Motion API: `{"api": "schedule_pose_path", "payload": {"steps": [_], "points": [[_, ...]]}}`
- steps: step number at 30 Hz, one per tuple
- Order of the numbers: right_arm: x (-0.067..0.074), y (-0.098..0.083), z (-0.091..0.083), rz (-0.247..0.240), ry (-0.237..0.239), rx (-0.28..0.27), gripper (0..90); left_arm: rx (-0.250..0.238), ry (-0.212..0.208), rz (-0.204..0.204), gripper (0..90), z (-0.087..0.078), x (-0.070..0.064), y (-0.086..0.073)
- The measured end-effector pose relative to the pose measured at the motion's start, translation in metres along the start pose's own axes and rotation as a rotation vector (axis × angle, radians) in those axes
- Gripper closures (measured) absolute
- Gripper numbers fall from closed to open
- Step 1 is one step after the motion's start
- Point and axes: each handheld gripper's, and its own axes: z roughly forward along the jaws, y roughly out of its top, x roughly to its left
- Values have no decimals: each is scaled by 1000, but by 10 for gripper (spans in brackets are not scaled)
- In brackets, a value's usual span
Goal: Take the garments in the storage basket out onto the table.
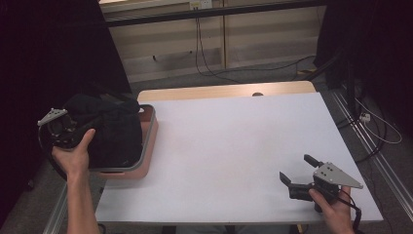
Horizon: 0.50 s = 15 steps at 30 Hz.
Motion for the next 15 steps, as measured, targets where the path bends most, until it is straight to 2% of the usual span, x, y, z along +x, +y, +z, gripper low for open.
{"api": "schedule_pose_path", "payload": {"steps": [3,7,15], "points": [[-1,0,0,0,-2,3,1,-17,-3,-13,727,-3,1,0],[0,0,0,-1,-2,3,1,-45,-6,-9,727,-10,1,2],[0,0,0,0,0,1,1,-108,-15,31,728,-21,-11,10]]}}
